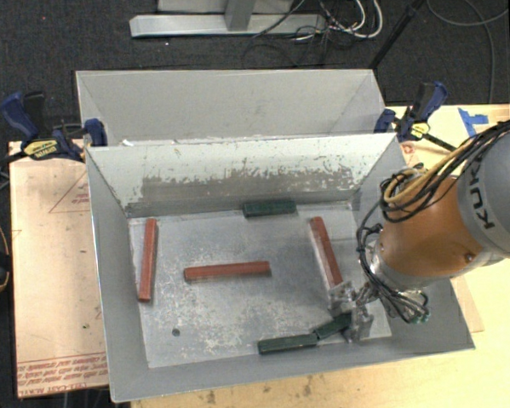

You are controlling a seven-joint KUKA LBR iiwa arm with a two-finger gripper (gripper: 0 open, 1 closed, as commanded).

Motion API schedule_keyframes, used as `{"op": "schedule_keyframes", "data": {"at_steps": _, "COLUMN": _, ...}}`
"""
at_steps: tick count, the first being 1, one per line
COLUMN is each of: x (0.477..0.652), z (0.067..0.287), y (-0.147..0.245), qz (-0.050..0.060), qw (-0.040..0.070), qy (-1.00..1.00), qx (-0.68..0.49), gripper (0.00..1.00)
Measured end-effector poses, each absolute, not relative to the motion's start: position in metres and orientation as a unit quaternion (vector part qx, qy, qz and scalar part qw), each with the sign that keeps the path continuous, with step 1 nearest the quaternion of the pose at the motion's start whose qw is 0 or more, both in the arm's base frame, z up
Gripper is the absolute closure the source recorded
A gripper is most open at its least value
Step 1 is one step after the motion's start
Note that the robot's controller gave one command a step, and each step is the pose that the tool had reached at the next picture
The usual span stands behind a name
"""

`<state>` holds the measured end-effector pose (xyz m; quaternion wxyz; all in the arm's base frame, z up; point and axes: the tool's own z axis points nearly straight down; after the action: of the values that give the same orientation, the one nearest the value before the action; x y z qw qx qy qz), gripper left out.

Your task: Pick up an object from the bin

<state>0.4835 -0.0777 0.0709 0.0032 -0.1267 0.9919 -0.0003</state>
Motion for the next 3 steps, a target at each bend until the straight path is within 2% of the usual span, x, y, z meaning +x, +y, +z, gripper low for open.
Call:
{"op": "schedule_keyframes", "data": {"at_steps": 1, "x": 0.482, "z": 0.074, "y": -0.077, "qz": 0.0, "qw": 0.002, "qy": 0.992, "qx": -0.128, "gripper": 1.0}}
{"op": "schedule_keyframes", "data": {"at_steps": 2, "x": 0.522, "z": 0.098, "y": -0.097, "qz": -0.002, "qw": 0.007, "qy": 0.986, "qx": -0.164, "gripper": 1.0}}
{"op": "schedule_keyframes", "data": {"at_steps": 3, "x": 0.501, "z": 0.103, "y": -0.08, "qz": 0.001, "qw": -0.002, "qy": 0.987, "qx": -0.162, "gripper": 1.0}}
